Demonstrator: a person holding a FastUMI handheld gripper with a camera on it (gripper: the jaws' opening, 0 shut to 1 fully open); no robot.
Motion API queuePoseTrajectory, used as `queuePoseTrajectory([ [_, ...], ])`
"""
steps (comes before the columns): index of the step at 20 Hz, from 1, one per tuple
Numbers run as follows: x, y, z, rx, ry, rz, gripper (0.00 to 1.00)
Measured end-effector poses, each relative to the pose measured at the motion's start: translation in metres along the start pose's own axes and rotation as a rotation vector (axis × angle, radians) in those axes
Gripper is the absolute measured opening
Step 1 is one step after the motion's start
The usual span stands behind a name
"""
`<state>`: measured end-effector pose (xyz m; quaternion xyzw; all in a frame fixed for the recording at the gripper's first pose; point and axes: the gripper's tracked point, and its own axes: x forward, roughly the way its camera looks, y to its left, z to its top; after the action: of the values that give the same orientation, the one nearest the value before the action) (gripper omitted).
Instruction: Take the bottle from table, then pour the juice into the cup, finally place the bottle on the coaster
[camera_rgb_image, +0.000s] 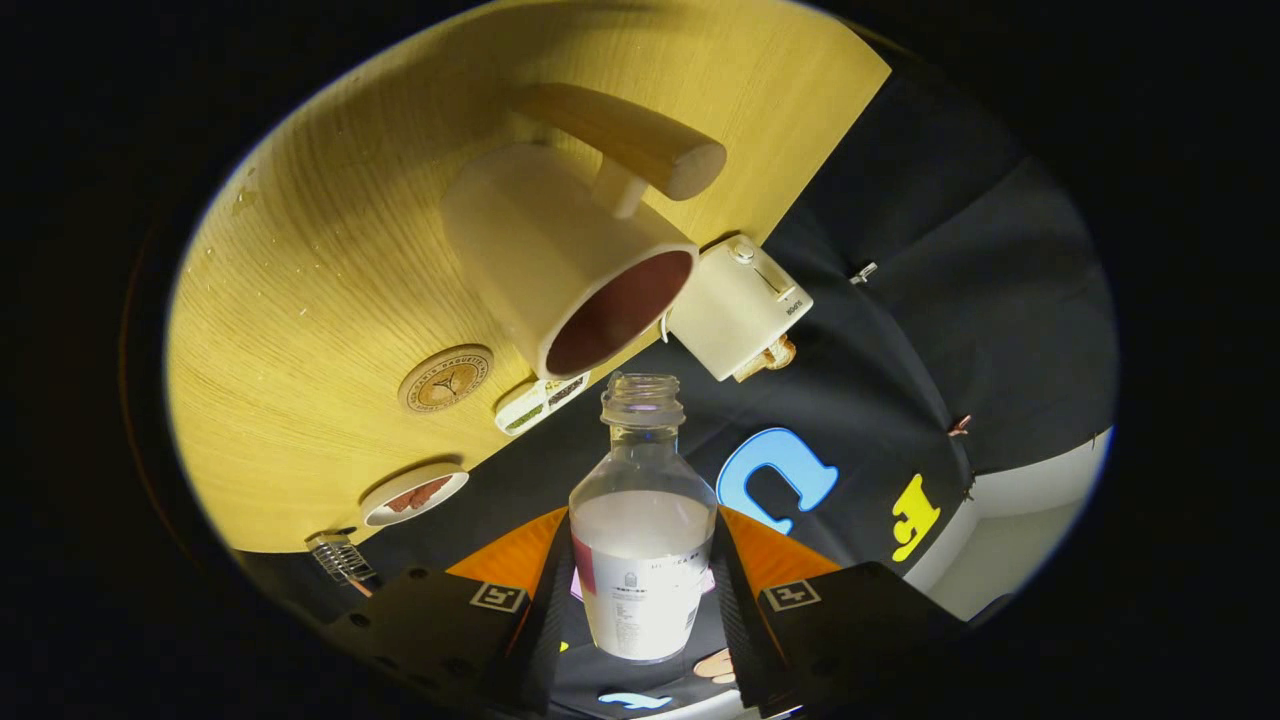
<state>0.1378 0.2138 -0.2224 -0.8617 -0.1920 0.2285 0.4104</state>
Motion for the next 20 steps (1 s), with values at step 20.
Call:
queuePoseTrajectory([
  [20, -0.034, 0.022, 0.018, 1.448, 0.189, 0.192, 0.71],
])
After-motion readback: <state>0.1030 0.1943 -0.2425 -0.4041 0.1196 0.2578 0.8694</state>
